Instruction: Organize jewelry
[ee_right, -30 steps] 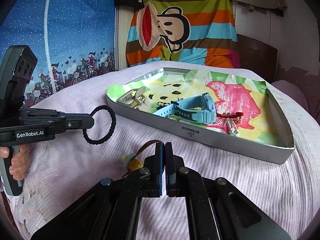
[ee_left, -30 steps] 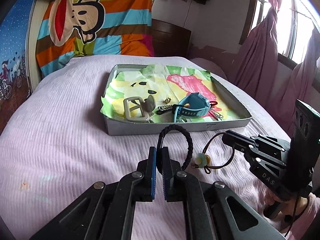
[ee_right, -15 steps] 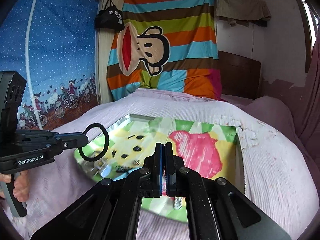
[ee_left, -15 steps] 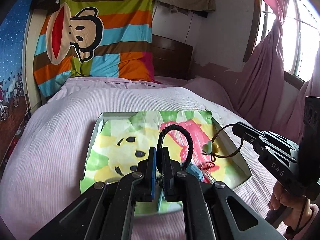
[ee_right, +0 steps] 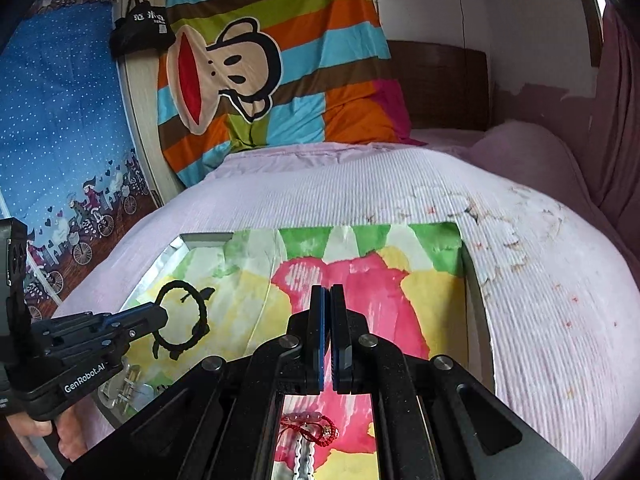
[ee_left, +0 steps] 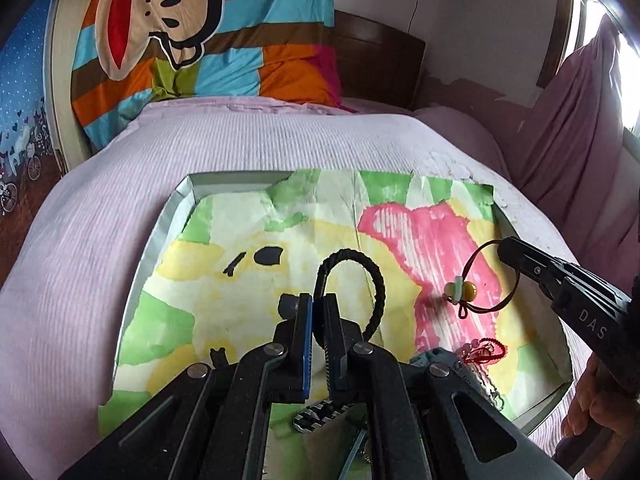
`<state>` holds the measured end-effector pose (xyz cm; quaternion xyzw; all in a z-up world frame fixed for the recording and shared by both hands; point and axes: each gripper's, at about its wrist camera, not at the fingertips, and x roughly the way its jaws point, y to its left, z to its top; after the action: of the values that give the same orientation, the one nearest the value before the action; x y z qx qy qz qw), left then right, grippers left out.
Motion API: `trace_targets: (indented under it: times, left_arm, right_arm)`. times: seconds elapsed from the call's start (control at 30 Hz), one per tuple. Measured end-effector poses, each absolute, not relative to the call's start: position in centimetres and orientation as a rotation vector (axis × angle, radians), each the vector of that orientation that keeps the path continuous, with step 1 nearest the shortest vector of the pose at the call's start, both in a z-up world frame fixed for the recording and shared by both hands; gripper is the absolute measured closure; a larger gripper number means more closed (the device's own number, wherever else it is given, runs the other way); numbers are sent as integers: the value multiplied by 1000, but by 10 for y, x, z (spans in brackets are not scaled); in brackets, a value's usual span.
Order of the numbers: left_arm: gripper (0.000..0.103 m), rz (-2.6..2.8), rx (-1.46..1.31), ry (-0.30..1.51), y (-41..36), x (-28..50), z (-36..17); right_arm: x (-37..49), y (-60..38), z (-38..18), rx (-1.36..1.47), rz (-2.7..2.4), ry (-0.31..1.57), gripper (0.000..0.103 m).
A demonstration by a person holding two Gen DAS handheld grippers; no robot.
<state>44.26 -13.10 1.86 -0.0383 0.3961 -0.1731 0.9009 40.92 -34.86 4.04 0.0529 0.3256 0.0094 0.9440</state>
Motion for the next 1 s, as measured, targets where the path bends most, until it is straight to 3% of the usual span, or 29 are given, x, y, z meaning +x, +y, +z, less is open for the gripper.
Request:
trace_targets:
  times: [0.4,0.5,0.53,0.63,0.7,0.8,0.83,0.93,1.0]
  left_arm:
    - [96,-347,-82,873,-138,441,5]
    - [89,-334,-87,880,-136,442,3]
    - [82,-332,-95,880,-135,444,3]
    - [55,-326,-136,857,-129,441,6]
    - [52,-323,-152,829,-126,437,10]
    - [52,-322,-162,817,-124,434,16]
    - [49,-319,-165,806,-123,431,19]
    - [33,-316,-183,752,-119,421,28]
    - [30,-317,-189,717,-116,413,34]
  right_arm:
    - [414,-349,8,85,2,793,100]
    - [415,-350,4,96,7,818,99]
    - [416,-351,2,98,6,826,98]
    - [416,-355,-3,117,6,842,86]
    - [413,-357,-3,122,-3,833,75]
    - [407,-360,-1,141,-9,803,73]
    - [404,-361,0,151,-7,791,71]
    - [395,-363,6,165,-15,744,54]
    - [387,-364,11,171,-17,705,48]
